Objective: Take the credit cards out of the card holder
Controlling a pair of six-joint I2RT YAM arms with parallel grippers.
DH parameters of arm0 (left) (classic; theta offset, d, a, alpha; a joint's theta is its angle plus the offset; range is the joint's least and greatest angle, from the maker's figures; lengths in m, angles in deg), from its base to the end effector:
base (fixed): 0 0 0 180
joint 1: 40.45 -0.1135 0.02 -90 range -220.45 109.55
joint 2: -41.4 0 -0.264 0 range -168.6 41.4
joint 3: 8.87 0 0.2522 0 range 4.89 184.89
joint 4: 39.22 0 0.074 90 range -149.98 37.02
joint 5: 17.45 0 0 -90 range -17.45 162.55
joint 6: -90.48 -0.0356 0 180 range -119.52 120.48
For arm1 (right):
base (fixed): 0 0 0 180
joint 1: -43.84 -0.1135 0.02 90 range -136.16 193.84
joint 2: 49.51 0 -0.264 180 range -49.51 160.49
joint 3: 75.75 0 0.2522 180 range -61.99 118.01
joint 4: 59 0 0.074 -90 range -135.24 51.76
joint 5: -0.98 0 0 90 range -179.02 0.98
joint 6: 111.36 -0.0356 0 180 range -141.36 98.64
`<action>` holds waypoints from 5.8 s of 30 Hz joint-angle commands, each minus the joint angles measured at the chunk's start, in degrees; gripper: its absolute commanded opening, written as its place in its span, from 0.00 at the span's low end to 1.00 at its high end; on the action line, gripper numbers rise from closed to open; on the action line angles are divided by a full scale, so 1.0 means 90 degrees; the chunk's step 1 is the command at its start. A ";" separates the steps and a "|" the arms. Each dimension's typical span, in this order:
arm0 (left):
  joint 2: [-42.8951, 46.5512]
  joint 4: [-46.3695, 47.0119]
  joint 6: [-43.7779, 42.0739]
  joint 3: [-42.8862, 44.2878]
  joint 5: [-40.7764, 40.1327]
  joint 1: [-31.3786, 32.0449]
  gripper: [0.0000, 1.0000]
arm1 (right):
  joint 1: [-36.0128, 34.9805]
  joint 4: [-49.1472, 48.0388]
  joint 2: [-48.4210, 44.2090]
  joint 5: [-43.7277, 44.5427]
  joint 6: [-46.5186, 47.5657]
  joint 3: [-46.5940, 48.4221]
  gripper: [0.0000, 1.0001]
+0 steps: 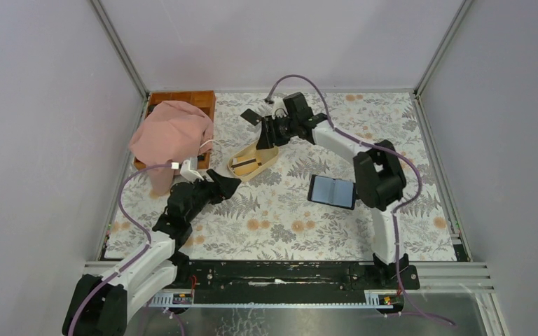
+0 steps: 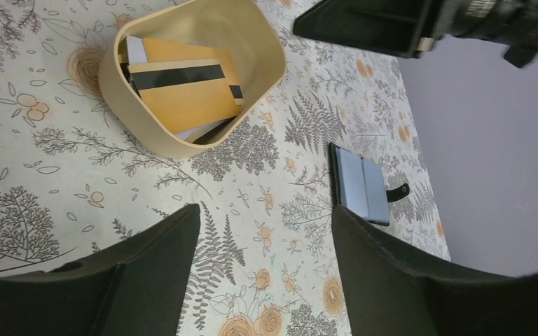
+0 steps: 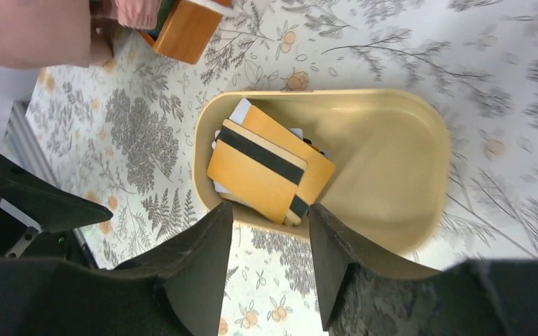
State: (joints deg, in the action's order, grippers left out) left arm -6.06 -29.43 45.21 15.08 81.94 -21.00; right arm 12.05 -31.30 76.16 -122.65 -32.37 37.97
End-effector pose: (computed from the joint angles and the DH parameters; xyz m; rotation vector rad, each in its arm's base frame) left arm 0.1666 -0.0650 0.1815 -0.2972 1.8870 -0.9279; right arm 0.4150 0.2804 0.2096 -0.7421 2.2212 1.0500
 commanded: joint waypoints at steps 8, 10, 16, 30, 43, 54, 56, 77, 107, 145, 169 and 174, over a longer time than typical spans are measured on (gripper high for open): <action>-0.0753 0.0784 -0.0508 0.0474 0.0651 0.0467 0.25 | -0.0015 -0.1891 -0.3649 0.3281 -0.0607 -0.3473 0.26; -0.1177 0.1059 -0.0536 0.0645 0.0510 0.0902 0.12 | -0.0001 -0.1860 -0.4111 0.3703 -0.0737 -0.4140 0.10; -0.2885 0.1961 -0.0486 0.1374 0.0170 0.2222 0.00 | 0.0267 -0.1719 -0.5291 0.4227 -0.1139 -0.5922 0.00; -0.5997 0.2975 -0.0091 0.3202 0.0936 0.2668 0.04 | 0.0697 -0.1663 -0.6420 0.4369 -0.1518 -0.7801 0.00; -0.7524 0.2039 -0.0766 0.4623 0.0337 0.2964 0.05 | 0.1397 -0.1963 -0.6087 0.3678 -0.1588 -0.8073 0.00; -0.8152 0.1828 -0.0773 0.4997 0.0243 0.3180 0.05 | 0.1395 -0.2197 -0.5936 0.3521 -0.1624 -0.8284 0.00; -0.8206 0.1817 -0.0757 0.5026 0.0241 0.3194 0.05 | 0.1397 -0.2193 -0.5941 0.3512 -0.1629 -0.8285 0.00; -0.8594 0.2976 0.0351 0.5230 0.1326 0.3505 0.05 | 0.1458 -0.2552 -0.5672 0.3224 -0.1733 -0.8480 0.00; -0.8816 0.4740 0.1959 0.5332 0.2496 0.4268 0.03 | 0.1748 -0.2587 -0.5456 0.3197 -0.1846 -0.8090 0.00; -0.6901 0.4831 0.1392 0.3527 0.2105 0.3039 0.10 | 0.1272 -0.2029 -0.5888 0.3440 -0.1484 -0.7229 0.20; -0.6525 -0.0249 0.0097 0.4639 -0.1629 0.3310 0.26 | 0.1263 -0.2423 -0.4734 0.3202 -0.1361 -0.7097 0.01; -0.6575 -0.0185 0.0108 0.4647 -0.1383 0.3265 0.27 | 0.1260 -0.2505 -0.4643 0.3109 -0.1392 -0.7113 0.01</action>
State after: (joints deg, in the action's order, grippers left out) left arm -65.16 -30.80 45.80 56.57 70.57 8.90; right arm 23.70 -51.41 33.89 -93.27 -45.18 -27.51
